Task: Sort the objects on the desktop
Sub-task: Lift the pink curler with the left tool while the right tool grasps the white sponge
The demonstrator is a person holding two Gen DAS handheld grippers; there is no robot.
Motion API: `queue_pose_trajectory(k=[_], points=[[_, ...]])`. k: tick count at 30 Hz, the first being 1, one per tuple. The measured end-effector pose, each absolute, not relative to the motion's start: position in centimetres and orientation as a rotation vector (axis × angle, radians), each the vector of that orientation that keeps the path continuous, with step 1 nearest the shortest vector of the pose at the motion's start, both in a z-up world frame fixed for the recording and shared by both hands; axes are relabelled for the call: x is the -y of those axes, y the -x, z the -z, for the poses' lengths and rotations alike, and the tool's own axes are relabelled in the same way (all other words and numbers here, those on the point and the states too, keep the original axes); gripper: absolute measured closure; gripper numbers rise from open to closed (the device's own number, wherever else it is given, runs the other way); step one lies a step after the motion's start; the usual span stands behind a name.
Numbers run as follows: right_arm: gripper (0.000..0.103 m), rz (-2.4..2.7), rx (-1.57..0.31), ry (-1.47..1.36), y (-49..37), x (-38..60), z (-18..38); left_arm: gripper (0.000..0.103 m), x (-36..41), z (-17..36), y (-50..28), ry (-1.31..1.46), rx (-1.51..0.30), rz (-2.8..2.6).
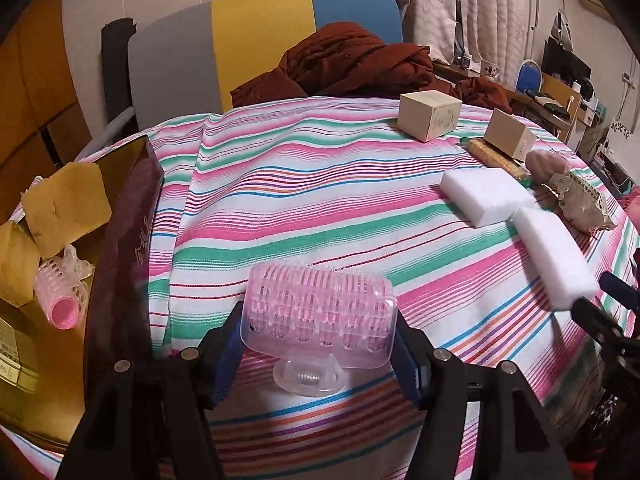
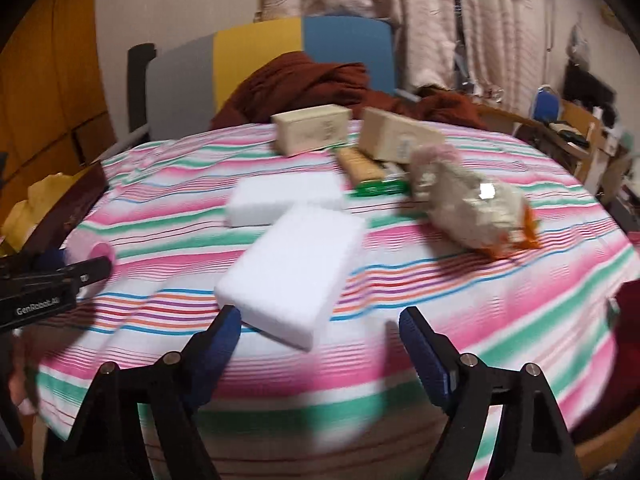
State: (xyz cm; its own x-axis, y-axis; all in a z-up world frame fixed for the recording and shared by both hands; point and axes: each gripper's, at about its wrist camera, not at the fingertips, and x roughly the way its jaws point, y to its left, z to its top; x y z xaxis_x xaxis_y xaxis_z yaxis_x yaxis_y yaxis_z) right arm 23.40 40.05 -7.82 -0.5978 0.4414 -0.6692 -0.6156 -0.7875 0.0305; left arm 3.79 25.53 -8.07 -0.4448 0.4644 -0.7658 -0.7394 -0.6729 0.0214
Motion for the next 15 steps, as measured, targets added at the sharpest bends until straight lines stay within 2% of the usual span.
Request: queue_pose_trajectory(k=[3, 8, 15], points=[[0.011, -2.322, -0.326, 0.886, -24.5, -40.4, 7.3, 0.037, -25.5, 8.2, -3.8, 0.989, -0.45, -2.134], [0.006, -2.336, -0.329, 0.862, -23.4, -39.6, 6.5, 0.037, -25.6, 8.3, -4.0, 0.986, -0.452, -2.129], [0.005, -2.252, -0.214, 0.9, -19.7, -38.8, 7.5, 0.036, -25.6, 8.3, -3.9, 0.993, -0.447, -2.118]])
